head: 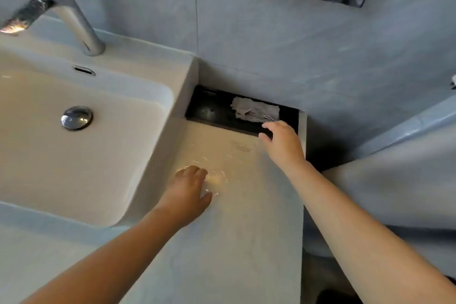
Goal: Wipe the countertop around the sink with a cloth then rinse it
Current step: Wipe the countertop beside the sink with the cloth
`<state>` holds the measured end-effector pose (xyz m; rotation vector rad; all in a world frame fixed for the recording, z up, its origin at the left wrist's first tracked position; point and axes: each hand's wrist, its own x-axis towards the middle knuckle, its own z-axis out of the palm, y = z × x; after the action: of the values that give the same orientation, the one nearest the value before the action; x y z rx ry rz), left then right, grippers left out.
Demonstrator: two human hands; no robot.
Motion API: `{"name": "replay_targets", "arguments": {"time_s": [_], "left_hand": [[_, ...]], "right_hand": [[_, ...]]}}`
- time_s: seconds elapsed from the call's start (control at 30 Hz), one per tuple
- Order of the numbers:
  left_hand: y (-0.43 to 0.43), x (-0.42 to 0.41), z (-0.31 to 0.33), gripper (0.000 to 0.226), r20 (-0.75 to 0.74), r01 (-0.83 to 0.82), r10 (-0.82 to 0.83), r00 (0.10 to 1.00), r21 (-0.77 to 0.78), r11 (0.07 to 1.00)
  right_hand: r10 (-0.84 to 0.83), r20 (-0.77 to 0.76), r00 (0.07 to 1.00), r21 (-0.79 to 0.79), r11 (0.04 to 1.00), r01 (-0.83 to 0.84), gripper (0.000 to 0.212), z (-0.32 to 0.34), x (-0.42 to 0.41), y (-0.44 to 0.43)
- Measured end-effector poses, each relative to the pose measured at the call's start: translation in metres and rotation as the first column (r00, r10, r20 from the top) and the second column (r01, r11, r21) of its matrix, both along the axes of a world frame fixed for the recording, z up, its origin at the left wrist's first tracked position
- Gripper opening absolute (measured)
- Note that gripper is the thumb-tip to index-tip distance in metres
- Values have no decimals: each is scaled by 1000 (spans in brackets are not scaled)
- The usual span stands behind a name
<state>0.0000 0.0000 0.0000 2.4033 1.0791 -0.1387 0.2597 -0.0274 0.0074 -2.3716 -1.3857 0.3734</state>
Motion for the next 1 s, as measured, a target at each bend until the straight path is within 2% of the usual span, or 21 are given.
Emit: {"name": "replay_targets", "arguments": {"time_s": [0.1, 0.27, 0.47, 0.77, 1.0], "left_hand": [[4, 7, -16, 57, 26, -43, 43, 999, 1, 999], [10, 10, -40, 66, 8, -5, 5, 1000, 98, 995], [10, 15, -45, 67, -43, -6, 11, 999, 128, 992], [5, 18, -53, 67, -100, -24, 37, 994, 131, 991], [4, 18, -56, 67, -118, -26, 42, 992, 138, 990]], "right_hand": [[21, 53, 998, 9, 1000, -21, 42, -15, 19, 27], [150, 142, 978, 21, 988, -155, 52, -43, 34, 59], [169, 225, 960, 21, 984, -178, 58, -66, 46, 72], [83, 287, 954, 183, 973, -139, 32, -76, 55, 82], [74, 209, 975, 279, 951, -132, 22, -67, 59, 87]]}}
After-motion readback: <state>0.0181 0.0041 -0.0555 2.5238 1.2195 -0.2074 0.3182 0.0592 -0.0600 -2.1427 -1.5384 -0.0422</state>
